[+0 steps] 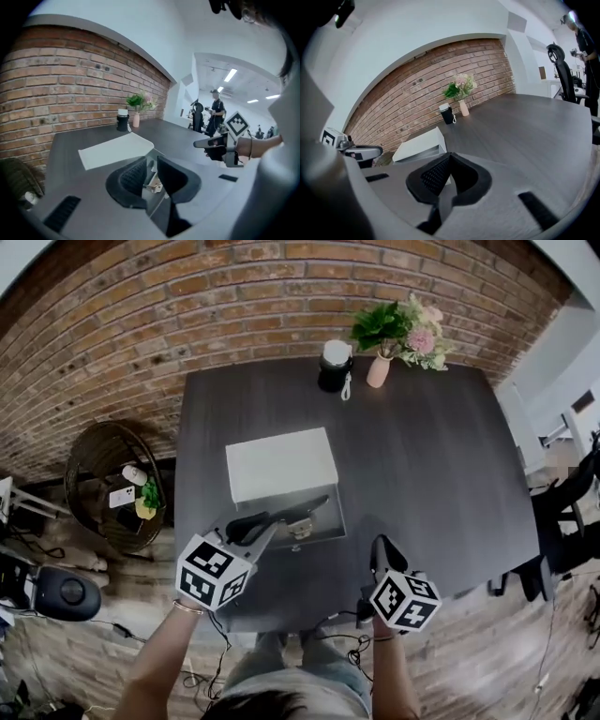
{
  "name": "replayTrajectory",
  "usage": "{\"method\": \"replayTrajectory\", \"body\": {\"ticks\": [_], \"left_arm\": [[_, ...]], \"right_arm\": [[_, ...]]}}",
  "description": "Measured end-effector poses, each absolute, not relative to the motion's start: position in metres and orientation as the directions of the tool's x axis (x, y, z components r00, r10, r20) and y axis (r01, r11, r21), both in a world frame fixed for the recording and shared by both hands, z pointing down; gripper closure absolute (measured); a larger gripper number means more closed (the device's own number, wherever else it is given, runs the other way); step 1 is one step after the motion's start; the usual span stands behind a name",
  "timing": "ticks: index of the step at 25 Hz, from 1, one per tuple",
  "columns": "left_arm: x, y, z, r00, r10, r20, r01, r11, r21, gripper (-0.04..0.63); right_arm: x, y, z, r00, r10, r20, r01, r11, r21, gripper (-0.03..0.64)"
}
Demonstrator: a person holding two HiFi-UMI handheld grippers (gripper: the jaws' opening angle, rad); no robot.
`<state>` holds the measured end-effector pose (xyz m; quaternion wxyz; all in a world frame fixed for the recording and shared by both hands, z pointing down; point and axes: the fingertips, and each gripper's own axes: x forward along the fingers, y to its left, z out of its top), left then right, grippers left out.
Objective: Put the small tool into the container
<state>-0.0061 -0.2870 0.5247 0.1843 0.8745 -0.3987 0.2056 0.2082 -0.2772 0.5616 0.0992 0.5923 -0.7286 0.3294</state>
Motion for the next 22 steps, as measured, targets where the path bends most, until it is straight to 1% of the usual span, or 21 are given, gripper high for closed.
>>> {"method": "replayTrajectory", "body": {"ticks": [5, 11, 15, 19, 22], "left_arm": [[-0.041, -0.282, 0.482, 0.485, -0.785, 0.386, -0.872, -0.465, 0.152, 0.560], [-0.081, -0.270, 0.446, 0.339, -0.898, 0.281, -0.936, -0.292, 0.197, 0.574], [-0.106, -0.264, 0.433, 0.211, -0.950, 0.232, -0.962, -0.161, 0.219, 0.577], [-0.129, -0.266, 0.421, 0.089, -0.973, 0.213, -0.977, -0.043, 0.211, 0.580], [-0.137, -0.268, 0.412, 0.054, -0.980, 0.194, -0.977, -0.012, 0.213, 0.581]], "right_arm": [[0.194, -0.289, 0.533, -0.317, -0.808, 0.496, -0.929, 0.158, -0.336, 0.615], [0.170, -0.295, 0.495, -0.366, -0.814, 0.452, -0.921, 0.245, -0.304, 0.615], [0.156, -0.304, 0.471, -0.407, -0.812, 0.419, -0.908, 0.310, -0.280, 0.615], [0.139, -0.317, 0.444, -0.445, -0.814, 0.374, -0.894, 0.378, -0.242, 0.615], [0.127, -0.321, 0.427, -0.467, -0.815, 0.342, -0.884, 0.418, -0.210, 0.615]]}}
